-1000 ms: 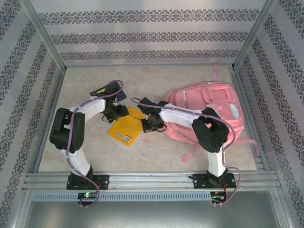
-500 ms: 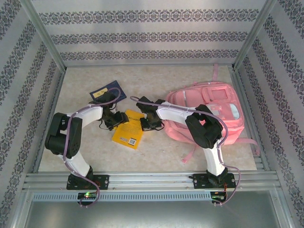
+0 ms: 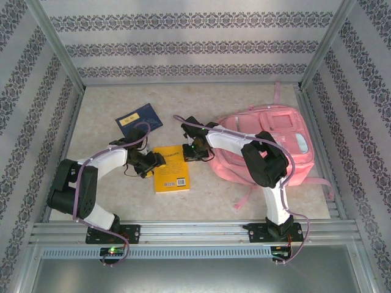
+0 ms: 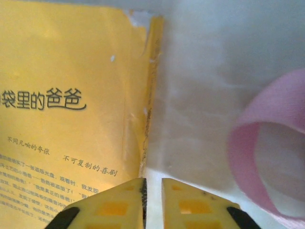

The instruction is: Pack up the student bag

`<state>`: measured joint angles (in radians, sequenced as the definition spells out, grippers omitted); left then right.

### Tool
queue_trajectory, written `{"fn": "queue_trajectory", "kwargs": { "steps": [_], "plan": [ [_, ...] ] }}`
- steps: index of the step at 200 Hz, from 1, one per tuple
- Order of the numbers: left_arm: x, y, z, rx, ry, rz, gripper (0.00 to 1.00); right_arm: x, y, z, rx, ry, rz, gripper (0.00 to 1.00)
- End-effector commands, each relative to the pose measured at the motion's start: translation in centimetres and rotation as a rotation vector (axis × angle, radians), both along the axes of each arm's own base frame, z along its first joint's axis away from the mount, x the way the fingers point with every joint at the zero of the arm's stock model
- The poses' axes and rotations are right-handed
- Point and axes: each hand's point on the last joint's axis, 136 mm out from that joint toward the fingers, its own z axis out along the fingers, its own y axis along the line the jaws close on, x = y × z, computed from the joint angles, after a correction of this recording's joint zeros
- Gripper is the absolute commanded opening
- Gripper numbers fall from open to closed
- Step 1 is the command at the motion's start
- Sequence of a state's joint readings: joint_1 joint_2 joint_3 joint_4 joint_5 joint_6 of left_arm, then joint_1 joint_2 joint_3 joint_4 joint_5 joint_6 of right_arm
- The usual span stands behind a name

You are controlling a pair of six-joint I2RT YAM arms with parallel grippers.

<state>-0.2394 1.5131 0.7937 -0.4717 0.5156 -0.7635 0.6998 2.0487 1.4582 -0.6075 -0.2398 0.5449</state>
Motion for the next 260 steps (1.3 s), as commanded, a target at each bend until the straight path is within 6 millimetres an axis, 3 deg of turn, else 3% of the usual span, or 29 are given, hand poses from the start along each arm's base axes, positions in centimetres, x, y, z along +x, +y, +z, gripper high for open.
{"fn": "queue_trajectory", "kwargs": {
  "steps": [1, 30, 70, 175, 260],
  "plan": [
    [-1.7, 0.8, 0.2, 0.051, 0.032, -0.015, 0.62, 0.6, -1.8, 3.2, -0.021, -0.079, -0.004, 0.25],
    [-1.6, 1.0, 0.4, 0.043, 0.017, 0.000, 0.62, -0.8, -1.6, 3.5, 0.032, -0.049, 0.028, 0.33],
    [-0.4, 0.7, 0.2, 0.020, 0.011, -0.001, 0.61, -1.5, -0.3, 2.5, 0.139, 0.019, -0.009, 0.36],
    [1.4, 0.1, -0.8, 0.004, 0.012, -0.012, 0.51, -2.7, 1.3, -1.2, 0.169, 0.132, -0.040, 0.37],
    [1.6, -0.3, -1.2, -0.017, 0.019, -0.019, 0.40, -3.3, 3.5, -1.2, 0.265, 0.218, -0.019, 0.37]
  ]
}}
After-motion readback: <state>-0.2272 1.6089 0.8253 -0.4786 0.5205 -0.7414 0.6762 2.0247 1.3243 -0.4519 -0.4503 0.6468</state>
